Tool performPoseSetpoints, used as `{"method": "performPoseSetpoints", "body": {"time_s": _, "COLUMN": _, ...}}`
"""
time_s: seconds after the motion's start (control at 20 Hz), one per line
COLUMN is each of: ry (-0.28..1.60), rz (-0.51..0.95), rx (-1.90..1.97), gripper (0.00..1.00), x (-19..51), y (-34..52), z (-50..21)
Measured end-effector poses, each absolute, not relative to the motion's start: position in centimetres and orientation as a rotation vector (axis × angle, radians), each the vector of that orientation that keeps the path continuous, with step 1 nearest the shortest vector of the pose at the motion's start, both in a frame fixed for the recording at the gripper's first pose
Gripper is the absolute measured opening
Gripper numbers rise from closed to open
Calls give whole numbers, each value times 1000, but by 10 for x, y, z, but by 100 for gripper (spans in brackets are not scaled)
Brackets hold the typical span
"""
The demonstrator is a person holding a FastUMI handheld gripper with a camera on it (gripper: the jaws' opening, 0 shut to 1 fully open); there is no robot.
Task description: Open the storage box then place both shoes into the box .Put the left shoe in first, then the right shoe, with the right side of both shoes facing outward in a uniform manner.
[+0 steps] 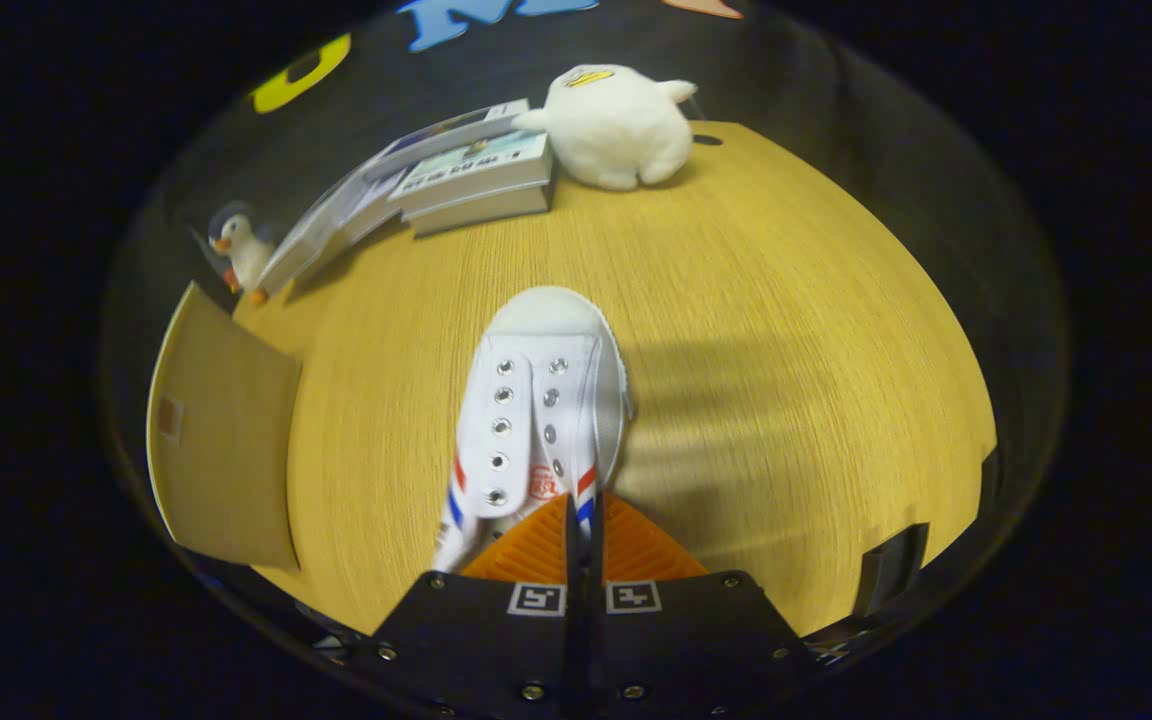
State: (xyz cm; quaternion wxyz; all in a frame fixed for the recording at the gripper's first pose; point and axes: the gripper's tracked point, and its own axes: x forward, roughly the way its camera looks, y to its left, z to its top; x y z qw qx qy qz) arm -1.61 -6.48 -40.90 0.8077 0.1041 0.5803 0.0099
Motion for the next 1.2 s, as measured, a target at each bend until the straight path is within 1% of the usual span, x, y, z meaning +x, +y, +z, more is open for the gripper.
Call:
{"method": "performPoseSetpoints", "body": {"time_s": 0.15, "ry": 1257, "rz": 19, "rx": 281, "gripper": 0, "x": -21, "y": -59, "z": -413}}
{"method": "performPoseSetpoints", "body": {"time_s": 0.45, "ry": 1197, "rz": 39, "rx": 403, "gripper": 0, "x": -14, "y": -66, "z": -382}}
{"method": "performPoseSetpoints", "body": {"time_s": 0.8, "ry": 1138, "rz": 90, "rx": 509, "gripper": 0, "x": -16, "y": -63, "z": -391}}
{"method": "performPoseSetpoints", "body": {"time_s": 1.2, "ry": 1068, "rz": 151, "rx": 504, "gripper": 0, "x": -13, "y": -65, "z": -392}}
